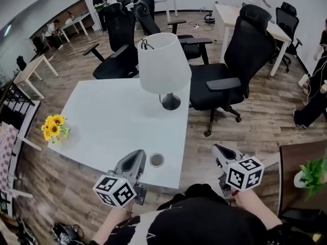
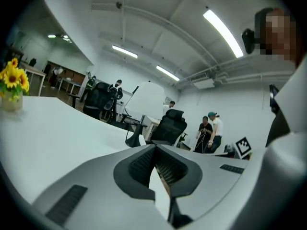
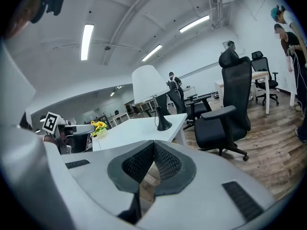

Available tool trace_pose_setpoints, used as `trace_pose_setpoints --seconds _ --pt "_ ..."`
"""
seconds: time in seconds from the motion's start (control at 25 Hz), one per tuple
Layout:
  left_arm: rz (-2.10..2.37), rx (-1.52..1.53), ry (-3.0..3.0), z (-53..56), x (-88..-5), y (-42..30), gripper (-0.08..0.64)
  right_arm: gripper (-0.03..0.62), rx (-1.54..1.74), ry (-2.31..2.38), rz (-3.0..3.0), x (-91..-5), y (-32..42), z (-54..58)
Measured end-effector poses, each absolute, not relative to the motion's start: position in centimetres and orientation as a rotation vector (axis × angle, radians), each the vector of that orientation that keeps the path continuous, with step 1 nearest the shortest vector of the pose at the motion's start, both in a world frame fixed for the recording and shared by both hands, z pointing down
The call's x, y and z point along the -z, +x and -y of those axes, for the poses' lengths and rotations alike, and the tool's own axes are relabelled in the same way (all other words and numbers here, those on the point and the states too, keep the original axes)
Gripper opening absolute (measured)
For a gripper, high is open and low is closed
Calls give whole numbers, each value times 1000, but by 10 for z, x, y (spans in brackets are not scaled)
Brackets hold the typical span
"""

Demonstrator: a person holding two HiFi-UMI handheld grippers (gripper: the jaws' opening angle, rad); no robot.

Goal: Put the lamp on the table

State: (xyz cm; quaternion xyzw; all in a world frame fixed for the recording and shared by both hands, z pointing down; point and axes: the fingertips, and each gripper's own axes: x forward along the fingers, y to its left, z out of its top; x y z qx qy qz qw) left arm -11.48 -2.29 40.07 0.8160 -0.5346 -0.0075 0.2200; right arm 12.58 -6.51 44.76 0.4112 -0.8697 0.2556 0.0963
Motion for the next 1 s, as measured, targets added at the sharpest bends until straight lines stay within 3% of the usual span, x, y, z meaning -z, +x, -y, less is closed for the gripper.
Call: trace_pose_setpoints --seconds 1.0 --pt "1378 20 2191 -82 -412 -13 14 15 -716 1098 2532 -453 190 -55"
